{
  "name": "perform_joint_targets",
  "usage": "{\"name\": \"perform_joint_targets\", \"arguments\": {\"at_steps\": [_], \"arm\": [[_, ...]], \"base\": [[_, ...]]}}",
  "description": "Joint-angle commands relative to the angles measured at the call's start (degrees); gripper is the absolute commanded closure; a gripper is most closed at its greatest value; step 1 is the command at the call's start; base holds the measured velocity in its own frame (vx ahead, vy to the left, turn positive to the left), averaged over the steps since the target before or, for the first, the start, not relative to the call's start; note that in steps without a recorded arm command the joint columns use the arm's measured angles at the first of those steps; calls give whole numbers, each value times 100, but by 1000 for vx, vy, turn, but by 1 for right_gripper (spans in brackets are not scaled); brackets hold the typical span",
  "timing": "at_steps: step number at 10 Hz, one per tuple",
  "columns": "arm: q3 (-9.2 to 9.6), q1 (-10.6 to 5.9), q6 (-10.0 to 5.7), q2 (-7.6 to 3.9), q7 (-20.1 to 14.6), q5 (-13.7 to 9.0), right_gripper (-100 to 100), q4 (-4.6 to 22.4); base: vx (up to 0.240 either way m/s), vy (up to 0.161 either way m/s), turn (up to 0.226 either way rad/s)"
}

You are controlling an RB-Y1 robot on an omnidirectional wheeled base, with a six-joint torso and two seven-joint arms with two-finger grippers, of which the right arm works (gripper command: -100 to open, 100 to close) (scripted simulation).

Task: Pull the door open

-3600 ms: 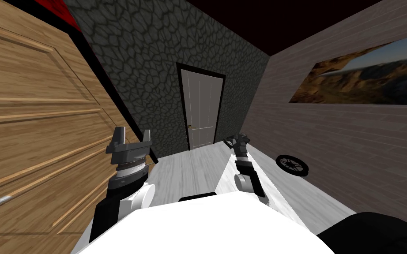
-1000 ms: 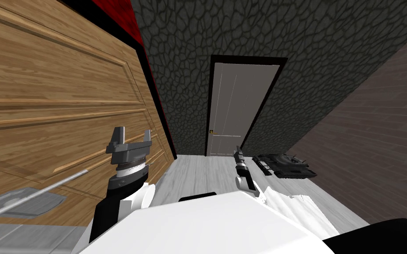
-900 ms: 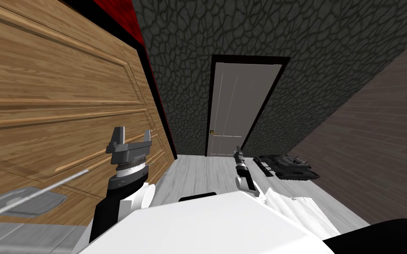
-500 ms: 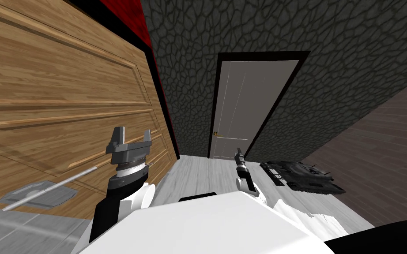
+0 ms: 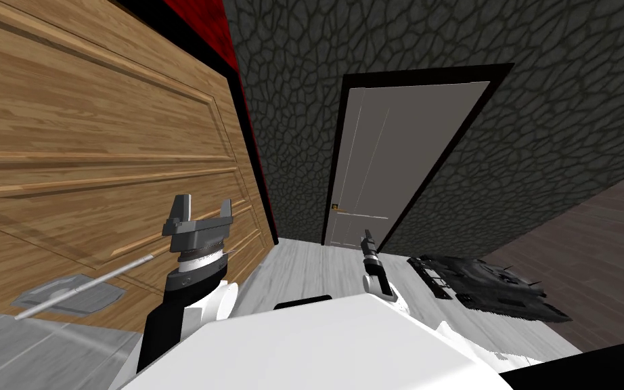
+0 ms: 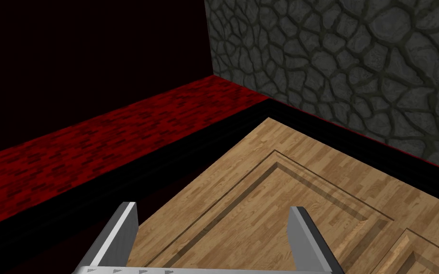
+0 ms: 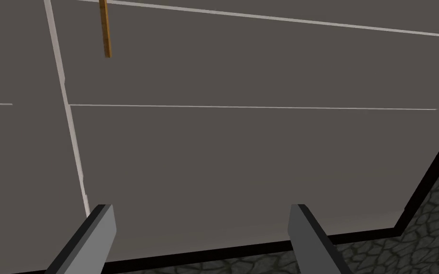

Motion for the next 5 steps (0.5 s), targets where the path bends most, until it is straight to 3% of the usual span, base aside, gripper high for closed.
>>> {"name": "perform_joint_targets", "arguments": {"at_steps": [1, 5], "arm": [[-48, -81, -64, -13, -25, -15, -100, 244], [-167, -289, -252, -88, -118, -59, -100, 931]], "base": [[89, -20, 183], [117, -14, 156]]}}
